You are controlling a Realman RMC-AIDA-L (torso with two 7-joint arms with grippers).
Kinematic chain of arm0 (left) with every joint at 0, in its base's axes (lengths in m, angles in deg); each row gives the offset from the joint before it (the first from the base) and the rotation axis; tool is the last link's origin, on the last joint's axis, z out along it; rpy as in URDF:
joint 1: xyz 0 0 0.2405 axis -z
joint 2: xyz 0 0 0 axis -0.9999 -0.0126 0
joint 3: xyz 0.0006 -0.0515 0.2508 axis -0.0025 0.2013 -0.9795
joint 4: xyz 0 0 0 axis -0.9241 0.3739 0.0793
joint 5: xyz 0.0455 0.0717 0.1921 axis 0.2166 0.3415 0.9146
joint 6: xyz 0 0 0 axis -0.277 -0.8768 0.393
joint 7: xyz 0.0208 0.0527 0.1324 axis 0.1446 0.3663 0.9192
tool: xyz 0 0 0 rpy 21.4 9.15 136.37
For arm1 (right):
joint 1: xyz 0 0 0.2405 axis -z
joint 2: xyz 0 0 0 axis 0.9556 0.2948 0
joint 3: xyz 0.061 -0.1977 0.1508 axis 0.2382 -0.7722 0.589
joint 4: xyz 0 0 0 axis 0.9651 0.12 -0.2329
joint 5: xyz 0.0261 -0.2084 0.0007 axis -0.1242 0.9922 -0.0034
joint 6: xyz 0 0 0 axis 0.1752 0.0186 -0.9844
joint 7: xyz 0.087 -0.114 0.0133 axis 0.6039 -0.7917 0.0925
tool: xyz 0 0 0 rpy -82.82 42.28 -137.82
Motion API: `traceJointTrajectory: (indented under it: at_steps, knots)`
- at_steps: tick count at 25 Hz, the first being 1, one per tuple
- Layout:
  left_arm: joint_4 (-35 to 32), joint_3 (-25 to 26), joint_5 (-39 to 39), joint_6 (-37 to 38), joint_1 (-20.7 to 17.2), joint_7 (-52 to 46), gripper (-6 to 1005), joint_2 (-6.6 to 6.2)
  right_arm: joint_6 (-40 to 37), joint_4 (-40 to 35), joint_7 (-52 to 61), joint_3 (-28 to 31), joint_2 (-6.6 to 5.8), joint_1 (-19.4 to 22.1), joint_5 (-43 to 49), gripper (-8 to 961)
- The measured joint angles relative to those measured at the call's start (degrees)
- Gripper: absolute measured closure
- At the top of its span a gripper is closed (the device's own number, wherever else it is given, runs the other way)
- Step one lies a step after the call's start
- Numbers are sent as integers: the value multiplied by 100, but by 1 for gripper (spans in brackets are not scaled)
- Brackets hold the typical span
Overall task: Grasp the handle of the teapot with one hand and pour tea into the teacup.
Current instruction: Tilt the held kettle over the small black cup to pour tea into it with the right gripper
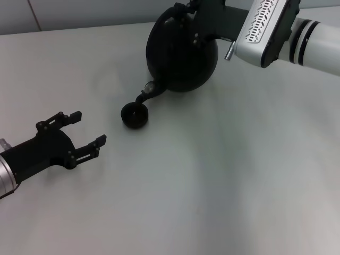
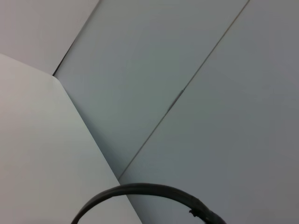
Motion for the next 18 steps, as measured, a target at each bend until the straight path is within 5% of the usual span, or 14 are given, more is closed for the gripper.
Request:
traceJointTrajectory:
  at_steps: [18]
  knots:
    - [63, 20, 109, 0, 60, -27, 184, 8, 49, -124, -10, -137, 9, 8, 1, 866]
